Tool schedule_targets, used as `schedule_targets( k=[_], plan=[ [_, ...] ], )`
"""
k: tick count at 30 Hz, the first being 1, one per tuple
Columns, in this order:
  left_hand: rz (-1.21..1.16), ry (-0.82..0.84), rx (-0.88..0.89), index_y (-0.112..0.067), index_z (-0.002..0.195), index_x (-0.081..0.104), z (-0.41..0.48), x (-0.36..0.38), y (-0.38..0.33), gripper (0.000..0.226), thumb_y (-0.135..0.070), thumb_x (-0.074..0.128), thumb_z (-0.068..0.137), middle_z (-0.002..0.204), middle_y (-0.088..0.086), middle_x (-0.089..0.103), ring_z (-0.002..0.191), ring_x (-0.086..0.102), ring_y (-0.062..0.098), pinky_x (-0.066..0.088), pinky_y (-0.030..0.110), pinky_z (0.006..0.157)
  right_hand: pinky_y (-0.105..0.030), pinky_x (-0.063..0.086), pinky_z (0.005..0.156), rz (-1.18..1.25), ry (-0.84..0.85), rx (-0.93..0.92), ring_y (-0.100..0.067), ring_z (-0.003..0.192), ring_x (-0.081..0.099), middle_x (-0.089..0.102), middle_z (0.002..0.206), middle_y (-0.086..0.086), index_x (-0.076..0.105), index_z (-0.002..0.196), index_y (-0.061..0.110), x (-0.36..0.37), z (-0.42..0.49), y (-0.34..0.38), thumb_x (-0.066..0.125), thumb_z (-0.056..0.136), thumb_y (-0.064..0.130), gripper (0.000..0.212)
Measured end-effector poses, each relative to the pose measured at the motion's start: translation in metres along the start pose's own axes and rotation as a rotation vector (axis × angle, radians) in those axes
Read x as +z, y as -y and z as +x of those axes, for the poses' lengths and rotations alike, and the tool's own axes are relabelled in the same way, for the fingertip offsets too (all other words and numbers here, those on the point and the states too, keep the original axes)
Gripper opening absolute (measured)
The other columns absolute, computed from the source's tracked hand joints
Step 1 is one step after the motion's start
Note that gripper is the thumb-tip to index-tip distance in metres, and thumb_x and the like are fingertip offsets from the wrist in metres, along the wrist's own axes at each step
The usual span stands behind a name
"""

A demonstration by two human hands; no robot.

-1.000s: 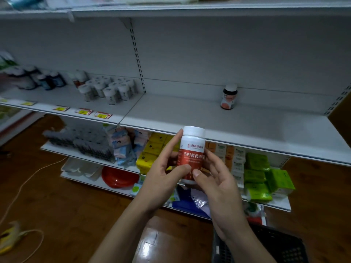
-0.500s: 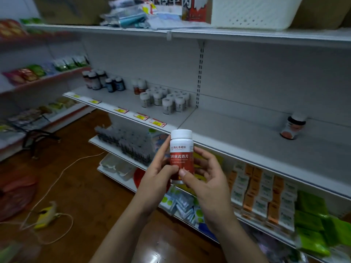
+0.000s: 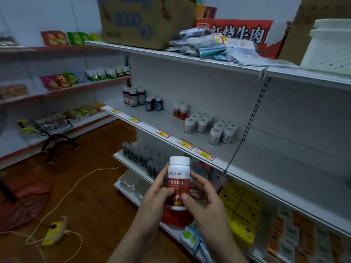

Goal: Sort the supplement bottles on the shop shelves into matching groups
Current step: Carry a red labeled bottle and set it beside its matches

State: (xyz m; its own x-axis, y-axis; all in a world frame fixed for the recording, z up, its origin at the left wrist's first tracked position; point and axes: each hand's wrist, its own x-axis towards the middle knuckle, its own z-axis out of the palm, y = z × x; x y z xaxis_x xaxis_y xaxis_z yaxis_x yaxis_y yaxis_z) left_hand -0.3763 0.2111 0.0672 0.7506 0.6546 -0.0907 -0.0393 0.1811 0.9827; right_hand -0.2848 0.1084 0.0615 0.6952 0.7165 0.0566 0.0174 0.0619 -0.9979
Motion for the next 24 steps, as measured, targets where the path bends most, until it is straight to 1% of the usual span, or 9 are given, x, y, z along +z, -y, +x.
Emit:
schedule_targets(
  k=[2,5,7,10,13,15,17,19,24],
  plan=[
    [-0.001,-0.026,0.001,-0.041,0.126,0.052,0.022,-0.015,-0.007,0.045,-0.008,0.044,0.096,0.110,-0.003,0.069,0.093,0.070,0.013,0.054,0.026,0.074,-0.022,0.056,0.073,-0.012,0.002,0.002,0.004,0.091,0.065,0.070,0.103,0.015,0.060,0.114,0.039,0.015,0.023,0.001,0.070,0.084,0.008,0.044],
    [-0.013,-0.057,0.000,-0.032,0.127,0.054,0.059,-0.034,-0.010,0.038,-0.010,0.046,0.097,0.117,0.006,0.066,0.102,0.067,0.023,0.055,0.036,0.082,-0.024,0.057,0.076,-0.030,-0.007,0.006,0.004,0.089,0.066,0.070,0.101,0.014,0.060,0.115,0.034,0.030,0.061,-0.003,0.069,0.084,0.005,0.044],
    [-0.021,-0.066,-0.005,-0.028,0.127,0.054,0.085,-0.043,-0.009,0.036,-0.011,0.048,0.097,0.117,0.007,0.066,0.103,0.066,0.025,0.054,0.036,0.082,-0.024,0.057,0.080,-0.038,-0.018,0.019,0.004,0.091,0.066,0.069,0.105,0.014,0.060,0.117,0.032,0.038,0.089,-0.010,0.070,0.084,0.006,0.043],
    [-0.030,-0.083,-0.029,-0.025,0.125,0.054,0.130,-0.055,-0.006,0.032,-0.012,0.051,0.096,0.111,0.004,0.069,0.098,0.068,0.018,0.054,0.026,0.074,-0.025,0.056,0.082,-0.015,-0.040,0.060,-0.001,0.094,0.068,0.071,0.107,0.009,0.061,0.117,0.028,0.049,0.139,-0.030,0.069,0.085,0.005,0.040],
    [-0.020,-0.103,-0.047,-0.020,0.120,0.054,0.181,-0.069,-0.003,0.027,-0.011,0.053,0.095,0.104,-0.002,0.069,0.082,0.069,0.002,0.053,0.013,0.063,-0.030,0.057,0.085,0.039,-0.061,0.104,-0.009,0.098,0.069,0.073,0.106,0.004,0.061,0.117,0.025,0.064,0.195,-0.049,0.069,0.085,0.005,0.039],
    [0.022,-0.118,-0.067,-0.017,0.119,0.054,0.217,-0.079,-0.006,0.025,-0.011,0.054,0.095,0.101,-0.003,0.069,0.074,0.068,-0.003,0.050,0.010,0.059,-0.026,0.058,0.078,0.100,-0.062,0.139,-0.012,0.094,0.071,0.076,0.100,0.004,0.061,0.116,0.023,0.074,0.231,-0.058,0.067,0.086,0.002,0.037],
    [0.063,-0.122,-0.098,-0.014,0.119,0.055,0.249,-0.092,-0.011,0.025,-0.012,0.055,0.095,0.102,-0.002,0.069,0.080,0.068,0.003,0.051,0.012,0.062,-0.023,0.057,0.071,0.139,-0.053,0.175,-0.012,0.090,0.073,0.077,0.095,0.005,0.061,0.116,0.021,0.085,0.263,-0.062,0.066,0.086,0.001,0.036],
    [0.111,-0.113,-0.094,-0.017,0.118,0.055,0.283,-0.104,-0.016,0.024,-0.016,0.056,0.095,0.106,0.001,0.070,0.090,0.068,0.009,0.052,0.018,0.069,-0.024,0.057,0.071,0.142,-0.046,0.183,-0.012,0.089,0.073,0.077,0.095,0.003,0.061,0.115,0.021,0.093,0.297,-0.063,0.066,0.087,0.002,0.034],
    [0.220,-0.057,-0.065,-0.025,0.122,0.057,0.350,-0.128,-0.012,0.028,-0.017,0.057,0.094,0.110,0.000,0.068,0.091,0.068,0.006,0.051,0.014,0.068,-0.025,0.056,0.083,0.021,-0.115,0.179,-0.006,0.096,0.070,0.073,0.106,0.003,0.060,0.118,0.026,0.106,0.360,-0.077,0.068,0.087,0.009,0.036]
  ],
)
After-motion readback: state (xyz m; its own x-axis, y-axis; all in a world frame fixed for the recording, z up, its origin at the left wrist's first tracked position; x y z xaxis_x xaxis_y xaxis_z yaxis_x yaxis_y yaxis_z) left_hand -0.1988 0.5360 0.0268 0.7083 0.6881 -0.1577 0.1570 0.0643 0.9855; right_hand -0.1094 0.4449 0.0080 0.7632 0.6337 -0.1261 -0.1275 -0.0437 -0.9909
